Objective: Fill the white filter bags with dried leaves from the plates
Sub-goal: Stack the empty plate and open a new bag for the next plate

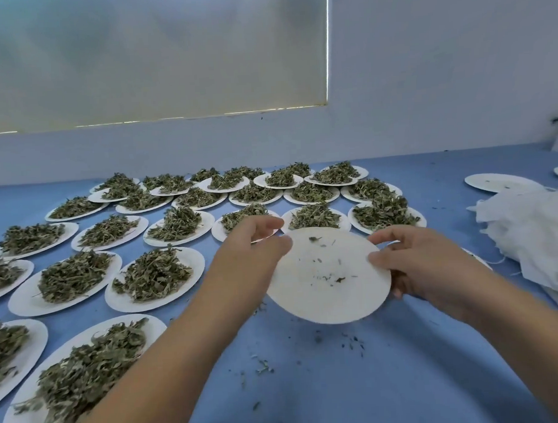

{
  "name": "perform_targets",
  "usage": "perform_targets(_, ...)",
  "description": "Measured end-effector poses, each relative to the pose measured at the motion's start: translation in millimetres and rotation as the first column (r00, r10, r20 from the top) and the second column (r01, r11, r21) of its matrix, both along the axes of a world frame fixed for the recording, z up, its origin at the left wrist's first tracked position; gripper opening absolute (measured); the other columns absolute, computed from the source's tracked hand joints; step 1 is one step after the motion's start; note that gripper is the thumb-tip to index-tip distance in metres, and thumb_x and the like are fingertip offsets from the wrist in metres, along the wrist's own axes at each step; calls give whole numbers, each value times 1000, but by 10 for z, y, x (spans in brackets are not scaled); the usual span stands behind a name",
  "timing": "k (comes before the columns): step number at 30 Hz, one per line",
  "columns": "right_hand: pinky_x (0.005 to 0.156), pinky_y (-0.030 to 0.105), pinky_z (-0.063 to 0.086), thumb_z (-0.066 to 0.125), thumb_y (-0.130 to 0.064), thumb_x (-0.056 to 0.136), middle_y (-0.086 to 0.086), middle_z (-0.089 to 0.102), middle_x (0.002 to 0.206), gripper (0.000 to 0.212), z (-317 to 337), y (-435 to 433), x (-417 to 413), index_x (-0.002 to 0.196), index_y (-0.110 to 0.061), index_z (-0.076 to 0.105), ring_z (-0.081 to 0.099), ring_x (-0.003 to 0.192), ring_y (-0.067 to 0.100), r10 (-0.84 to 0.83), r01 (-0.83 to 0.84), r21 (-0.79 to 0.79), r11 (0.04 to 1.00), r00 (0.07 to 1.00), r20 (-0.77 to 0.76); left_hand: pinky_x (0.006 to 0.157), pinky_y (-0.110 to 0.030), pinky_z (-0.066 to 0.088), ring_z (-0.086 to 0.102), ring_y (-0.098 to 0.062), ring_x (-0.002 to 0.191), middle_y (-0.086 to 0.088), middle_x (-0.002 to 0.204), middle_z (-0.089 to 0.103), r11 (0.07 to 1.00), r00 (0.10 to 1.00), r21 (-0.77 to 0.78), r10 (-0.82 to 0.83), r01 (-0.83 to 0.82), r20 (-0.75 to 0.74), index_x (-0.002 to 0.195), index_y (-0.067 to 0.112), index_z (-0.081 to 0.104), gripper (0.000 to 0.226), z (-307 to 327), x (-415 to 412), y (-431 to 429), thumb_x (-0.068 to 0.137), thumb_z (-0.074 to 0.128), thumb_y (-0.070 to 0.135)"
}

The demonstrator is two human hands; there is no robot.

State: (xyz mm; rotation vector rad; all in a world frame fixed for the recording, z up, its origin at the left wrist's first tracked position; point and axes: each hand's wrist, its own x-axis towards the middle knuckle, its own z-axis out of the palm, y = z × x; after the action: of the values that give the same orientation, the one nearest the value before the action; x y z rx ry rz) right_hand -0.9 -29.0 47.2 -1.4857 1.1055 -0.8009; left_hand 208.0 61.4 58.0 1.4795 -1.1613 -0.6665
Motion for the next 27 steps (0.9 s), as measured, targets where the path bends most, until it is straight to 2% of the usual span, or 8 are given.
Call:
perform_targets(2,40,24,43,61,0,89,16,66,77,14,60,-172,-131,101,-7,62,51,47,21,-70,66,56,996,995,76,93,-34,48,58,-7,105,17,115,59,999,997,-39,-4,1,-71,103,41,60,13,21,-107,-276,91,57,35)
perform_targets(6,39,19,45,57,5,90,13,65,76,8,189,-648,-456,92,-3,59,57,50,16,-231,216,92,972,950,211,96,-41,48,58,-11,104,13,109,58,991,993,-114,60,-72,-104,101,35,60,12,-44,-254,-749,93,55,28)
perform_targets(10,39,16,45,50,8,93,14,58,75,16,201,-1246,-813,81,-1,56,54,48,13,-381,360,126,925,876,296,78,-34,51,61,-13,94,5,103,63,987,993,-109,117,-119,-25,92,35,60,13,-245,-268,-974,95,52,25)
perform_targets(14,41,19,51,46,10,93,16,54,93,10,97,-1866,-1055,96,4,53,56,67,21,-546,500,221,837,776,316,56,-25,39,52,-4,61,6,89,60,974,981,-176,161,-141,106,88,36,61,14,-337,-133,-1067,93,52,28)
perform_targets(18,47,27,55,41,12,93,15,51,92,12,-48,-2310,-1127,94,3,49,58,72,24,-661,605,268,750,702,265,51,-25,34,46,-5,52,6,72,55,972,959,-203,165,-119,230,82,35,62,18,-393,-84,-1079,93,53,25)
perform_targets(22,52,26,54,38,15,92,15,54,91,28,-82,-2567,-1055,111,-2,48,58,75,24,-694,633,287,719,627,354,55,-25,35,49,-6,58,3,68,55,973,936,-215,151,-83,318,77,32,62,21,-422,-97,-1108,93,54,21)
perform_targets(24,50,25,55,43,13,92,18,58,102,28,-88,-2654,-1024,117,2,48,60,79,24,-714,660,285,695,587,382,55,-21,34,49,-6,61,3,66,54,973,933,-221,143,-71,331,75,32,62,22,-426,-94,-1119,93,55,20)
perform_targets(27,68,25,55,43,4,95,18,45,141,46,-153,-2791,-969,140,2,36,57,109,26,-700,650,288,703,562,439,54,-18,32,48,-5,60,3,62,51,972,926,-234,123,-39,358,78,32,63,20,-438,-85,-1123,92,56,19)
